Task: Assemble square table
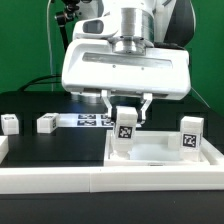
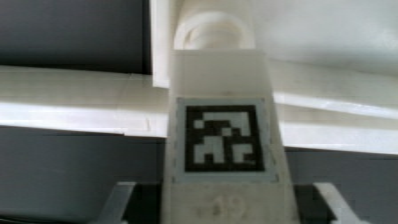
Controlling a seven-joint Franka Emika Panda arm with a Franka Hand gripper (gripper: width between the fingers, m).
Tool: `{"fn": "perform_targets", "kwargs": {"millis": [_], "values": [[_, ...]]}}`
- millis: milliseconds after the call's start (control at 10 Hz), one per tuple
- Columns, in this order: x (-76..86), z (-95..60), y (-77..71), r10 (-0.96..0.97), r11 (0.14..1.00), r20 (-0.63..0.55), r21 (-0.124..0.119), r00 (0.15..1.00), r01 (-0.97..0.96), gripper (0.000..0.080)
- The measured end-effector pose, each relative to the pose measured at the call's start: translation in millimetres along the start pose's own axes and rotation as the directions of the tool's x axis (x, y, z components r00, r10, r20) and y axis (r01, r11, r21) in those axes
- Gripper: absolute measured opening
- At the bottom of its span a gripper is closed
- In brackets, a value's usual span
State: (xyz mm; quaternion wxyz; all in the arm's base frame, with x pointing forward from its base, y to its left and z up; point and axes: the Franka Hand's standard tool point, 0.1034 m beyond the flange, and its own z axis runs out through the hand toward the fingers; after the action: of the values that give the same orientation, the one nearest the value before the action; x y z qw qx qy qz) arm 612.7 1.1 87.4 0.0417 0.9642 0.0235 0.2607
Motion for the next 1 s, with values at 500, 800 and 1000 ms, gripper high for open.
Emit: {"fn": "perform_targets", "kwargs": {"millis": [500, 800, 1000], "values": [[-2.7, 1.0, 2.0, -0.013, 1.0, -0.078, -0.026, 0.997, 0.011, 0.029], [-3.0, 1.2, 1.8, -0.016, 0.999, -0.088, -0.029, 0.996, 0.013, 0.029], [-5.5, 3.3, 1.1, -0.013, 1.0, -0.056, -0.021, 0.998, 0.012, 0.0398]]}}
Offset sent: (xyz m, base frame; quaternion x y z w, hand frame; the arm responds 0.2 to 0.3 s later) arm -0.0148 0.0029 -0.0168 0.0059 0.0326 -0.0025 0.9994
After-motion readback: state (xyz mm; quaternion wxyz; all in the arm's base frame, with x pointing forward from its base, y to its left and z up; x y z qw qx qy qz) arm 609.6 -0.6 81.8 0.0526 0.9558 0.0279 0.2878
